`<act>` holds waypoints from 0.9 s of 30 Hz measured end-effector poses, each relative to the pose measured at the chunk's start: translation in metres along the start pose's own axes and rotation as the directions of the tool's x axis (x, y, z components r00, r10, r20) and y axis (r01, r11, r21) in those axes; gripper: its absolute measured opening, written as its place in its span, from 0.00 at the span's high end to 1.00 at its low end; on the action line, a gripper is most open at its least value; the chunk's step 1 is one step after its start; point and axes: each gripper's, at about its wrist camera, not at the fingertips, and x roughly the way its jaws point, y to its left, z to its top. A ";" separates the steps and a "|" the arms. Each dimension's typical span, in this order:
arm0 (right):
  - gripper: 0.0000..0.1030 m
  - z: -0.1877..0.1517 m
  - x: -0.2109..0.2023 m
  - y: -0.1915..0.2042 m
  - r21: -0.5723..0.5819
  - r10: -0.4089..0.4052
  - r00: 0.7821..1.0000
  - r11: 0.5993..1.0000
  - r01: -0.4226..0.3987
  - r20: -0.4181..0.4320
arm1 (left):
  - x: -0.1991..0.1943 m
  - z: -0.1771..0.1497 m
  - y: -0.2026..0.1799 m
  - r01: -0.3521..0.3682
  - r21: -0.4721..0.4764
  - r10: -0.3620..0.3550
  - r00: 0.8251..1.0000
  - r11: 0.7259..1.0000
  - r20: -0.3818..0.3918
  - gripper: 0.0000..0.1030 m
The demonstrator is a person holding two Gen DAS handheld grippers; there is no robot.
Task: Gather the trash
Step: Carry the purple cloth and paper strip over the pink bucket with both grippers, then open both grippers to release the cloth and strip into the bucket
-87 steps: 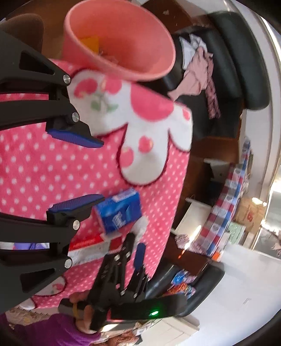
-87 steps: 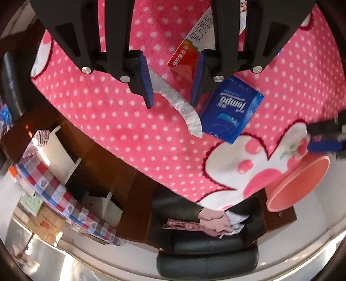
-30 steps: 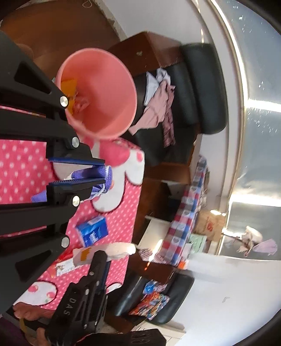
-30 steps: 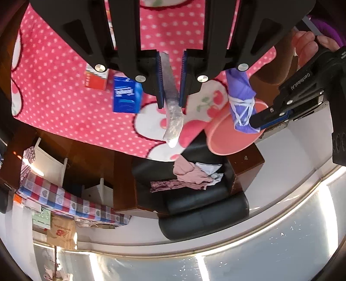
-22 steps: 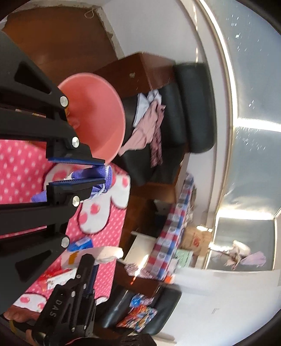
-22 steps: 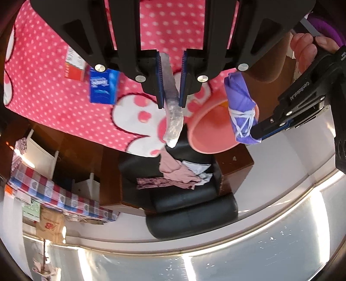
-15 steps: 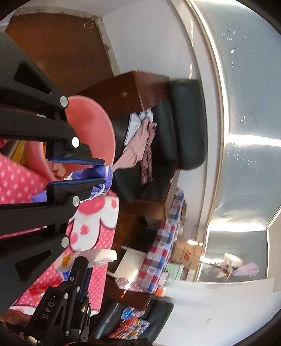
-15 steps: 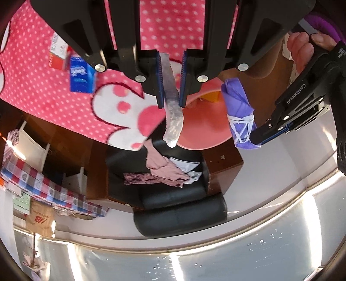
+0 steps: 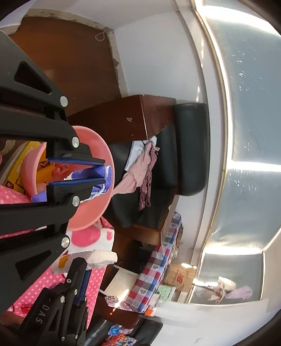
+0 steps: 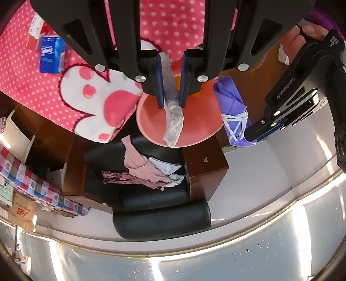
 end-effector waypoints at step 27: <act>0.86 0.001 0.092 0.010 -0.006 0.003 0.993 1.000 -0.004 -0.115 | 0.095 -0.023 0.025 -0.073 -0.029 0.068 0.987 0.997 -0.143 0.89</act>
